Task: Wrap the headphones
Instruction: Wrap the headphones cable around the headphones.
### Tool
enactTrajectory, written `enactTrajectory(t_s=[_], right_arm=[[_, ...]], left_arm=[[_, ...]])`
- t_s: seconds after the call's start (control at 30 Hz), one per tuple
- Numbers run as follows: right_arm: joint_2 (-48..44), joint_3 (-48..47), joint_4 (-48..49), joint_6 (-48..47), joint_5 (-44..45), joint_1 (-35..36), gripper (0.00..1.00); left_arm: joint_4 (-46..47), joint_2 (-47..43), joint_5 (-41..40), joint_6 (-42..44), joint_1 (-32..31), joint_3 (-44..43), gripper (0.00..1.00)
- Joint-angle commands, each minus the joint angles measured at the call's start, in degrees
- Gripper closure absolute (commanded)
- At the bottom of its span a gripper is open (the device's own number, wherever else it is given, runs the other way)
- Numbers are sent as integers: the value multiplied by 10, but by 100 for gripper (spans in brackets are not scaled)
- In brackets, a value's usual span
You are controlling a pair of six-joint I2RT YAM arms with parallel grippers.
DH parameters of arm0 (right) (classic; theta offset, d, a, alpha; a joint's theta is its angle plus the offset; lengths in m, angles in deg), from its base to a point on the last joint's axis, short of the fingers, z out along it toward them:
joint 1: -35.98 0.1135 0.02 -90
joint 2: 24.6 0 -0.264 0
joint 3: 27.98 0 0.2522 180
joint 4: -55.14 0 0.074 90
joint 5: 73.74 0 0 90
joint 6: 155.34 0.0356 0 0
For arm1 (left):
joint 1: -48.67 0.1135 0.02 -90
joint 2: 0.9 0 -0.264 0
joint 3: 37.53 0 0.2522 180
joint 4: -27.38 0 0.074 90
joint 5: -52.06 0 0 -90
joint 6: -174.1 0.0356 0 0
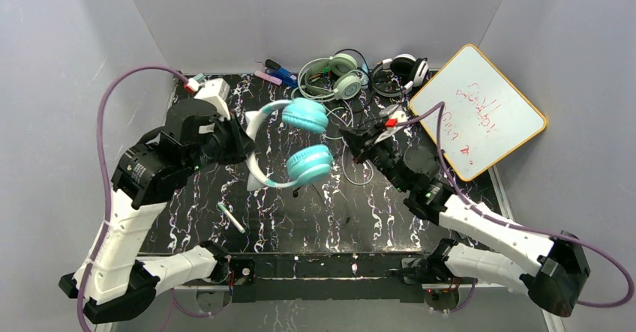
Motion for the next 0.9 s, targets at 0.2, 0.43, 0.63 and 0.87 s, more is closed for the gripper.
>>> enactTrajectory(t_s=[0.2, 0.43, 0.63, 0.87], right_arm=[[-13, -217, -320, -43, 66, -63, 99], [52, -372, -431, -55, -58, -62, 99], [150, -521, -563, -38, -90, -55, 99], [180, -541, -534, -61, -59, 27, 99]], left_arm=[[94, -66, 83, 164, 0, 126, 100], [80, -64, 37, 195, 0, 166, 100], [102, -61, 0, 205, 0, 209, 100], [141, -26, -16, 206, 1, 239, 100]])
